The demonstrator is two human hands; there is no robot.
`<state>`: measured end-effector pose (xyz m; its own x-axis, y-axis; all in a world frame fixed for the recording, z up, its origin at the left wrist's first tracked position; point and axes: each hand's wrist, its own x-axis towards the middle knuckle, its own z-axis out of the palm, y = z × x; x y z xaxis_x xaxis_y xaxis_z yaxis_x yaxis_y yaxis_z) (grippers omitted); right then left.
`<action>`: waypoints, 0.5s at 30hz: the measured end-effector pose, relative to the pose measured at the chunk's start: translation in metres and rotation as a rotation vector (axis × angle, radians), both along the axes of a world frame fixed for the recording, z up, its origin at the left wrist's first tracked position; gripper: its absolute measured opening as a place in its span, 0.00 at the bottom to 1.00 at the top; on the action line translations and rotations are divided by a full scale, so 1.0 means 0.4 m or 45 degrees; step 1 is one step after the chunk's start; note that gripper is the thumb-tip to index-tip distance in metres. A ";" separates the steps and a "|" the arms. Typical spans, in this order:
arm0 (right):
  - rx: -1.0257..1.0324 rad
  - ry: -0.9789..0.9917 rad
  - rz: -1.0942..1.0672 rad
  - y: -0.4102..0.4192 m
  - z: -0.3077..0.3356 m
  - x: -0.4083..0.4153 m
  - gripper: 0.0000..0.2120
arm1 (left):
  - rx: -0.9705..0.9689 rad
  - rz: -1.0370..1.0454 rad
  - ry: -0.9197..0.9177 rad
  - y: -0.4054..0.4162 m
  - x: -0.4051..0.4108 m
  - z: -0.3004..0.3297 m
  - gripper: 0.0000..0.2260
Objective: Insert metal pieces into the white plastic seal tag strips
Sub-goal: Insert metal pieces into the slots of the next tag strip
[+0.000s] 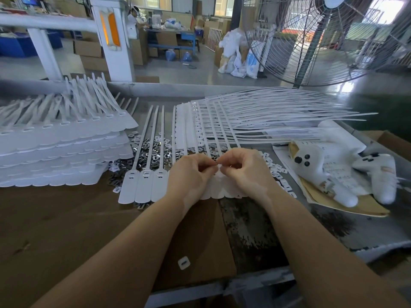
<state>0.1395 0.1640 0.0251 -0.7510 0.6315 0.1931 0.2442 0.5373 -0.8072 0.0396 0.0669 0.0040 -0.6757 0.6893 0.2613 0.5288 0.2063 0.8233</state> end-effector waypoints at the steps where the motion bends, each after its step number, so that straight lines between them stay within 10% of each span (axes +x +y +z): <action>1: -0.001 0.001 0.009 -0.001 0.000 0.001 0.06 | -0.012 0.000 0.004 0.000 0.000 0.001 0.08; 15: 0.167 -0.120 -0.183 0.028 0.013 -0.005 0.04 | -0.053 -0.002 0.078 0.004 -0.005 -0.010 0.05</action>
